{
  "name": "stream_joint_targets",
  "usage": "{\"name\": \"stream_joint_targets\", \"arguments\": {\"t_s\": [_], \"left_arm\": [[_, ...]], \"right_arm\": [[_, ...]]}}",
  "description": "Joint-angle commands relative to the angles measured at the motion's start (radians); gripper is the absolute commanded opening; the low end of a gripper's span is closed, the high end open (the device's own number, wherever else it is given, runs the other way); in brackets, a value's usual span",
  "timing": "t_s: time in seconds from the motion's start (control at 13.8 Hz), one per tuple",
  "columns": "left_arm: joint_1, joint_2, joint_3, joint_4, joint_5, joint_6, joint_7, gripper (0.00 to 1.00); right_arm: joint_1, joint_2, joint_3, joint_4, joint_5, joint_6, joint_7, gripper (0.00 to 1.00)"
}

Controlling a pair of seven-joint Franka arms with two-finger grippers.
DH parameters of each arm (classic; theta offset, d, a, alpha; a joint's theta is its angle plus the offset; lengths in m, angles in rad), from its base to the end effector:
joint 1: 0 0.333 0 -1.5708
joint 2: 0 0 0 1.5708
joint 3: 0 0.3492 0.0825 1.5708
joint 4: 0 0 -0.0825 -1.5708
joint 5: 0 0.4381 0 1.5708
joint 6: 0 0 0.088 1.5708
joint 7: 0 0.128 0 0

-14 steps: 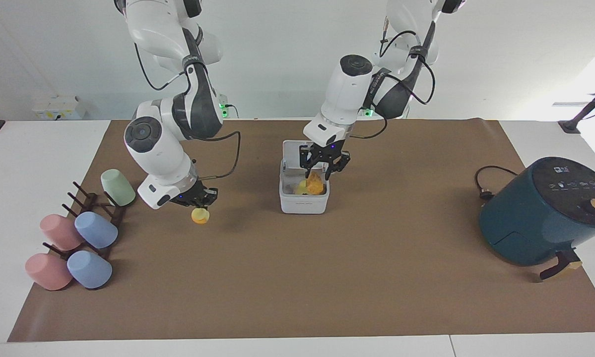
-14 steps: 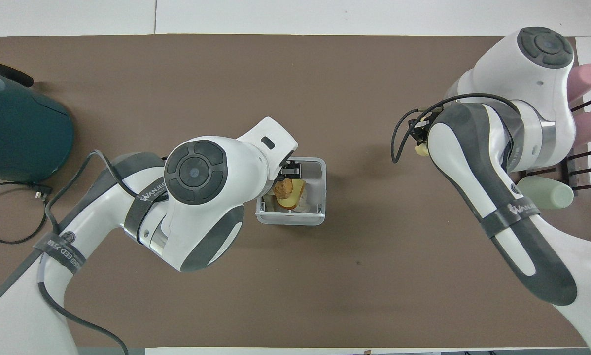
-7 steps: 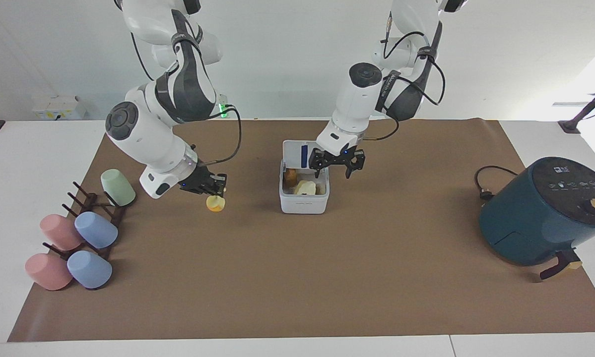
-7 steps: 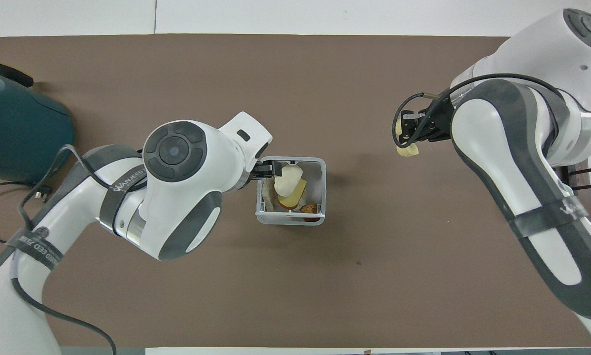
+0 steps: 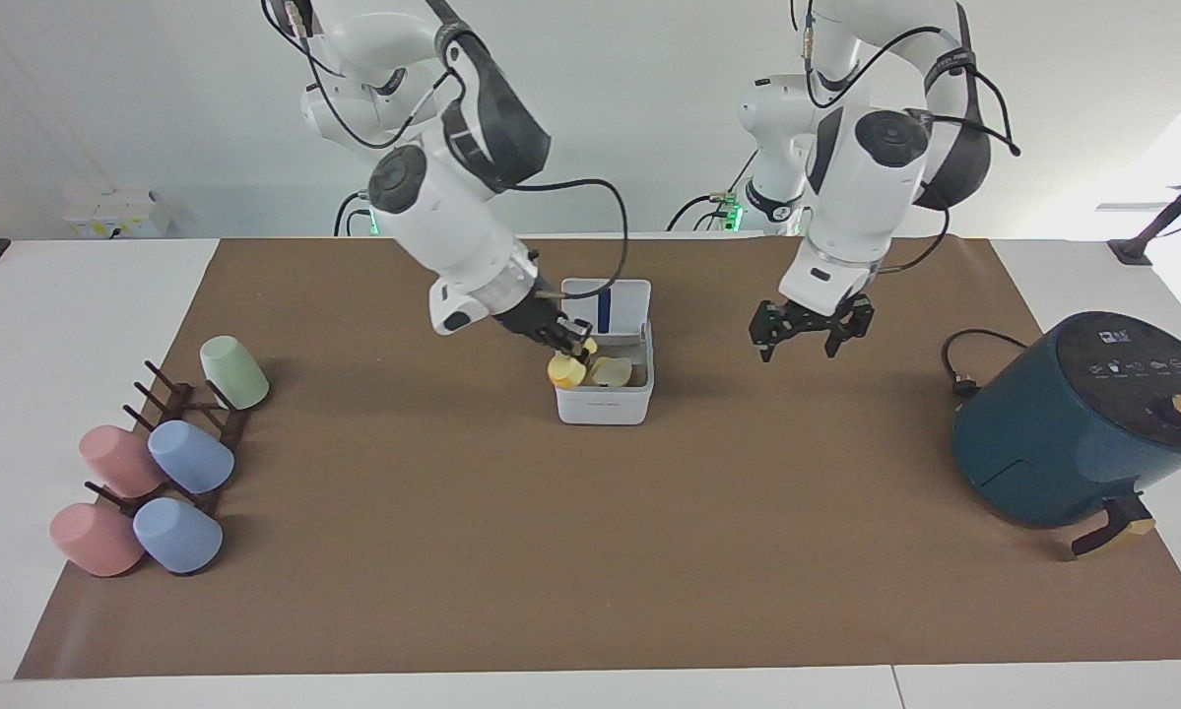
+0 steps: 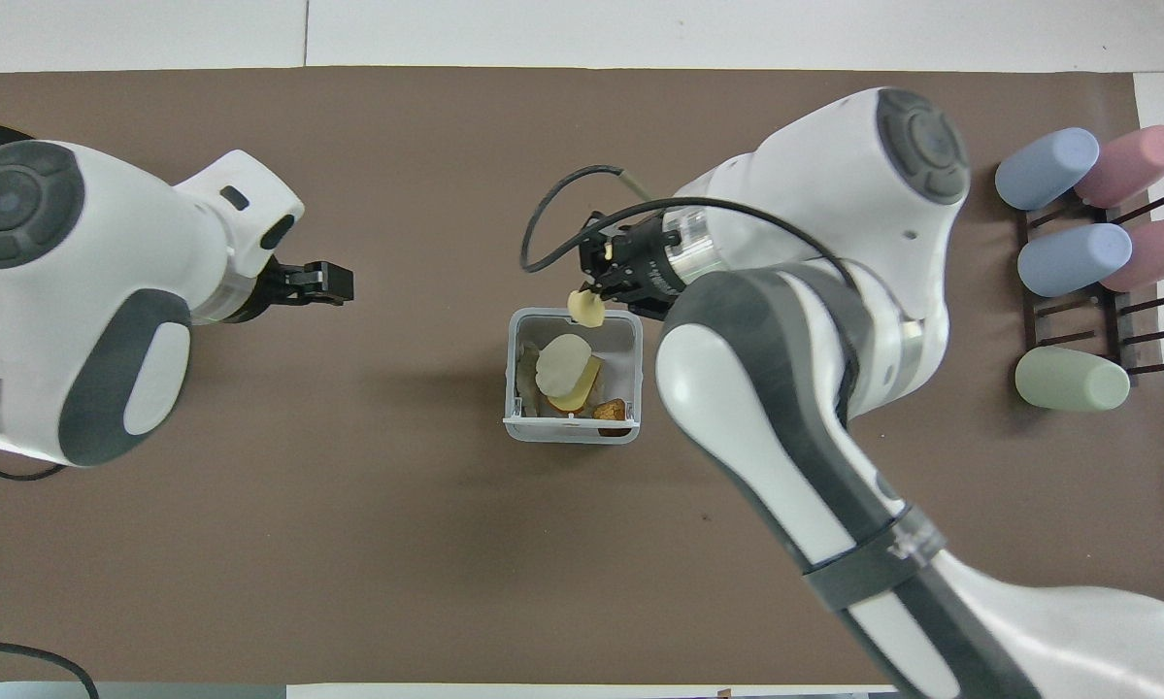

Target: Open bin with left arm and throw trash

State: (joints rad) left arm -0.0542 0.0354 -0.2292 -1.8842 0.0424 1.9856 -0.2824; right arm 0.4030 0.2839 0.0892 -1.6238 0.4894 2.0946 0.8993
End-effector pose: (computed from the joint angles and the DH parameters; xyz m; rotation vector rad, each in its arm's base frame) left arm 0.6070 -0.1718 0.4856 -3.1280 0.0256 -0.1143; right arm 0.6319 0.3675 0.4777 -2.5289 0.8126 0.2181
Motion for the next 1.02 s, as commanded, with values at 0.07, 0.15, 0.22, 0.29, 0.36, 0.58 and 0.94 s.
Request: {"name": "stream_joint_targets", "arguments": {"t_s": [0.07,0.15,0.22,0.29,0.36,0.58,0.94], "left_arm": [[-0.010,-0.055,0.149,0.011,-0.013,-0.062,0.144,1.00],[-0.012,-0.057,0.175,0.042,-0.015,-0.100,0.176,1.00],[-0.012,-0.057,0.188,0.077,-0.015,-0.143,0.207,1.00],[-0.016,-0.055,0.206,0.109,-0.016,-0.180,0.230,1.00],[-0.033,-0.055,0.234,0.141,-0.016,-0.220,0.232,1.00],[-0.039,-0.055,0.263,0.230,-0.033,-0.339,0.241,1.00],[-0.009,-0.045,0.260,0.312,-0.033,-0.447,0.278,1.00]], "right_arm": [[0.088,-0.078,-0.002,-0.213,0.017,0.186,0.072,0.00],[0.092,-0.089,-0.002,-0.240,0.017,0.199,0.072,0.00],[0.092,-0.094,-0.002,-0.248,0.017,0.190,0.073,0.00],[0.089,-0.094,-0.002,-0.249,0.017,0.180,0.073,0.00],[0.089,-0.095,-0.002,-0.254,0.017,0.180,0.075,0.09],[0.089,-0.103,-0.002,-0.269,0.018,0.183,0.076,0.67],[0.079,-0.095,-0.003,-0.249,0.014,0.179,0.075,1.00]]}}
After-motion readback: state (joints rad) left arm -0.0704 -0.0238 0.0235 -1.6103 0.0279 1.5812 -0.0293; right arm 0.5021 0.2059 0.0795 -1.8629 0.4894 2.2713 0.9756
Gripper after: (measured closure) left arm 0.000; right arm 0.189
